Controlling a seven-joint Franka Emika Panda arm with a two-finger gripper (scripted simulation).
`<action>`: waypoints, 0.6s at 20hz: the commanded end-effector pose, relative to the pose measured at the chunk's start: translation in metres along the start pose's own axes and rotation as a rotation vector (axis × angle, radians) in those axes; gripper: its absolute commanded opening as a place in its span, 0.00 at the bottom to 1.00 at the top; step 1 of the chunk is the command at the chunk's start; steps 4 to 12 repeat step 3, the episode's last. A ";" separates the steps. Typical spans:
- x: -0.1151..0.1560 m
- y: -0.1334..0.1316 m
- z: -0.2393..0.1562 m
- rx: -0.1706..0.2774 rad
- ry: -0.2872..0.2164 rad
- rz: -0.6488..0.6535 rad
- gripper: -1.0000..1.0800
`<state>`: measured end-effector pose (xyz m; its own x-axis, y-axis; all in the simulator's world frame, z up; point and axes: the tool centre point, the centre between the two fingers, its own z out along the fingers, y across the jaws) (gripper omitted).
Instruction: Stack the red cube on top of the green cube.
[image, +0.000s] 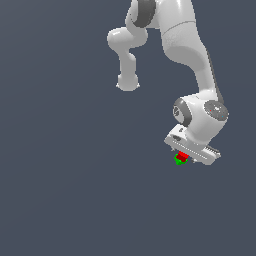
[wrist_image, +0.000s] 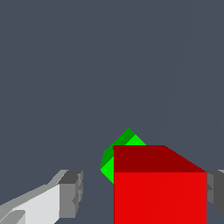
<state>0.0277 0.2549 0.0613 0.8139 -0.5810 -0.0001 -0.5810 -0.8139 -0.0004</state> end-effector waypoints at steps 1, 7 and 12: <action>0.000 0.000 0.000 0.000 0.000 0.000 0.96; 0.000 0.000 0.000 0.000 0.000 0.000 0.96; 0.000 0.000 0.000 0.000 0.000 0.000 0.96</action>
